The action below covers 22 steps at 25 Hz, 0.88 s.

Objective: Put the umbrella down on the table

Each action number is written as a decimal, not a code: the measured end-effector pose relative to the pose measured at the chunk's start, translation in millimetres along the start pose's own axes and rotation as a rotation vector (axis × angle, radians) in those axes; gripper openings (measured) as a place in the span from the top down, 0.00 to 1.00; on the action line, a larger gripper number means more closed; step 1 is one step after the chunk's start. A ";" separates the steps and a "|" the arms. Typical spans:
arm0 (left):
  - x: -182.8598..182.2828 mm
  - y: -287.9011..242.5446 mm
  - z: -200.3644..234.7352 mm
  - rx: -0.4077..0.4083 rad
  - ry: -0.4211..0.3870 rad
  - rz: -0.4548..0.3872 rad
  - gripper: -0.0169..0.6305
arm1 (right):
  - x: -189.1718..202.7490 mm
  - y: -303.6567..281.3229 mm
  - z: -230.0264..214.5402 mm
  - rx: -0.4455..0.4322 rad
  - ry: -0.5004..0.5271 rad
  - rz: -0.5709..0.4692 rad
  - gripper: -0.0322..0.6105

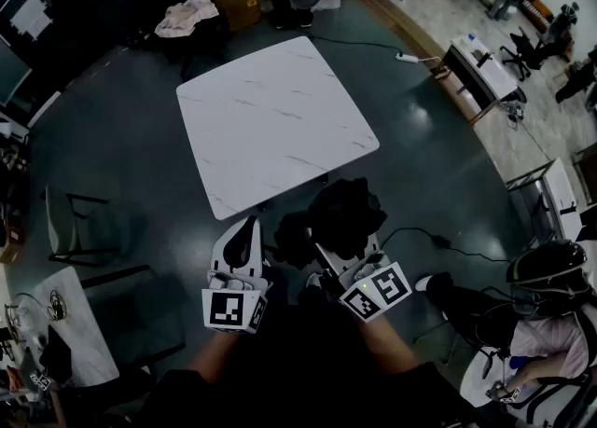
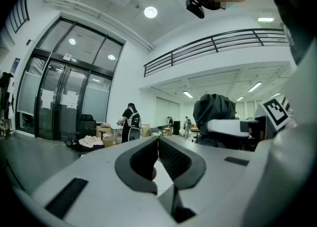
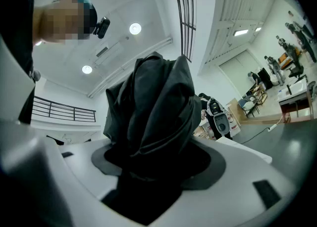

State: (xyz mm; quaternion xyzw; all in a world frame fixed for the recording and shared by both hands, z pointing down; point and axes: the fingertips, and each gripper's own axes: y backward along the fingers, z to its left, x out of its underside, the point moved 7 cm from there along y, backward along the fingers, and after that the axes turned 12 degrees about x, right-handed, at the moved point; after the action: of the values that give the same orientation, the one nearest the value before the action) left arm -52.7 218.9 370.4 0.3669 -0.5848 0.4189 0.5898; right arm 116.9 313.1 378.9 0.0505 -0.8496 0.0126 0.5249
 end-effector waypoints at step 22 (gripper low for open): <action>-9.6 3.4 72.6 0.001 0.065 -0.086 0.95 | 28.6 -72.2 70.0 0.079 0.213 0.035 0.46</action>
State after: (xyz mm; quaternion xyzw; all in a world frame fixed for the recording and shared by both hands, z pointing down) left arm -83.3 152.6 364.0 0.3783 -0.5487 0.4052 0.6258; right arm 48.9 234.1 370.7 0.0546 -0.7885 0.0605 0.6097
